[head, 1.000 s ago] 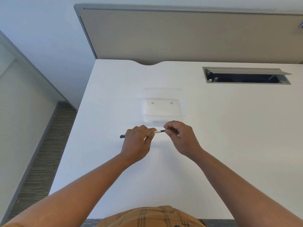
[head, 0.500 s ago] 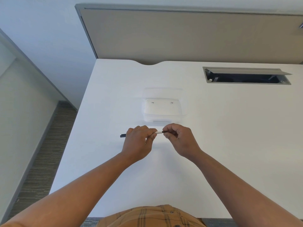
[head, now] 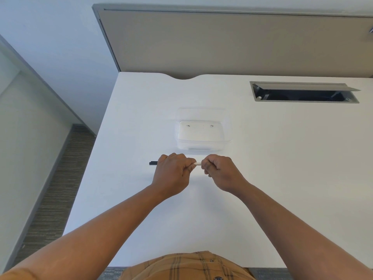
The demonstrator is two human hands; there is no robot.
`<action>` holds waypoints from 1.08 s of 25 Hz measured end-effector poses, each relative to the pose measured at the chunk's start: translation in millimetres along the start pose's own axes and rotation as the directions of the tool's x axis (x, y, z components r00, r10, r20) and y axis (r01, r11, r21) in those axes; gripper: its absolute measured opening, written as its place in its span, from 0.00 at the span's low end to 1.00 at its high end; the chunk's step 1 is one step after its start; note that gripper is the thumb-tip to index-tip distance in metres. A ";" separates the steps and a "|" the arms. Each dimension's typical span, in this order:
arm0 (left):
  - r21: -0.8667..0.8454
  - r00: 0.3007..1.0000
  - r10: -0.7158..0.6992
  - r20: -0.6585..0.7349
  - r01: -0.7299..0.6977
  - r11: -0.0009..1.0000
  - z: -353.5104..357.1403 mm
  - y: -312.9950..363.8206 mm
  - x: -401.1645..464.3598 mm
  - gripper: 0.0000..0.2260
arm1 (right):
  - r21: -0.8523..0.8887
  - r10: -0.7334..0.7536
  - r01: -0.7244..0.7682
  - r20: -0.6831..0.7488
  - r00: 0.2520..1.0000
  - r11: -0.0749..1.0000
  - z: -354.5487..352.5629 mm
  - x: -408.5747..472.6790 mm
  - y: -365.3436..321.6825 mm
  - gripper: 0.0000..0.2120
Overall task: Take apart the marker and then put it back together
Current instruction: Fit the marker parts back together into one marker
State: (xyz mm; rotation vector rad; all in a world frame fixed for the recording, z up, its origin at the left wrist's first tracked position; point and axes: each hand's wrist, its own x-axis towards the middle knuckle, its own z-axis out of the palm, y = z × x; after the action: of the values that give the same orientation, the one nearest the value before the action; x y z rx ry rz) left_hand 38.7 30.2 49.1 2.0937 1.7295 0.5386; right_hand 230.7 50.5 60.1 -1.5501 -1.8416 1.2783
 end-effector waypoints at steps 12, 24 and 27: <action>-0.069 0.995 -0.079 0.062 0.083 0.994 1.4 1.0 3.5 0.09 | -0.041 -0.060 0.057 -0.066 0.996 0.998 2.7 -0.2 -0.3 0.06; -0.043 0.991 -0.067 0.117 0.073 0.996 -3.9 6.0 5.9 0.09 | 0.087 -0.044 0.048 -0.058 0.997 0.995 0.1 -3.4 10.7 0.03; -0.058 0.991 -0.046 0.125 0.053 0.997 -3.2 8.5 4.2 0.09 | 0.010 -0.093 0.094 -0.048 0.995 0.996 -0.5 -4.7 14.3 0.05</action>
State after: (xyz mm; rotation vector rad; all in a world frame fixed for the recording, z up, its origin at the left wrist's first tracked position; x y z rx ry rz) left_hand 45.0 32.9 56.5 1.9929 1.6700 0.4323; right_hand 240.3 45.7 49.5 -1.4575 -1.8505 1.1984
